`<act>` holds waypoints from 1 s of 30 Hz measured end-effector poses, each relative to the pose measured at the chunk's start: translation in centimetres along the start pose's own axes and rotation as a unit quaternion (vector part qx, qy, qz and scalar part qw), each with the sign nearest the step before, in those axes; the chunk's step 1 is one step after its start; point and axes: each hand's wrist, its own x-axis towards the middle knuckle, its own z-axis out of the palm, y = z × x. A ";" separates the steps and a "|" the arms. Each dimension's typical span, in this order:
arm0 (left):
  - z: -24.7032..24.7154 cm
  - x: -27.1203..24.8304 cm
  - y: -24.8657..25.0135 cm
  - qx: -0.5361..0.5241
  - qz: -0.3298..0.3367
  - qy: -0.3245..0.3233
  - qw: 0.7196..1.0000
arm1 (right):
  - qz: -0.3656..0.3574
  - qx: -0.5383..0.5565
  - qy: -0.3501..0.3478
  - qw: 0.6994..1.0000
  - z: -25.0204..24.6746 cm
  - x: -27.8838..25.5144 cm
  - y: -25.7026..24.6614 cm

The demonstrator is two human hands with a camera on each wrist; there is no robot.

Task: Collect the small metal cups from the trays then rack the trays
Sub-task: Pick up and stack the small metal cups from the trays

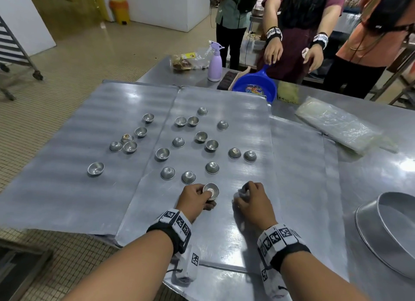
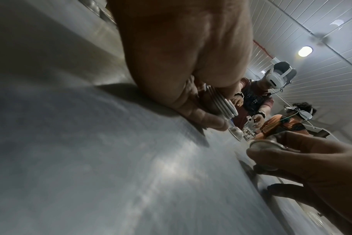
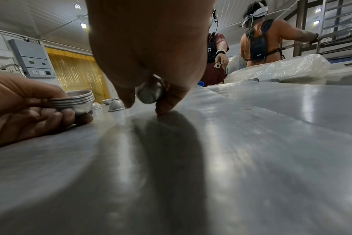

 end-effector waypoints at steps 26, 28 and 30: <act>-0.2 -1.2 0.6 0.022 0.026 -0.013 0.999 | -0.004 -0.047 -0.064 0.997 -1.2 -2.2 -1.0; -0.4 -1.5 0.7 0.011 0.022 -0.006 1.000 | -0.024 -0.029 -0.048 0.998 -1.3 -2.2 -1.7; -0.7 -1.9 0.7 0.009 0.015 0.000 1.000 | -0.048 -0.025 -0.039 0.998 -1.3 -2.3 -2.9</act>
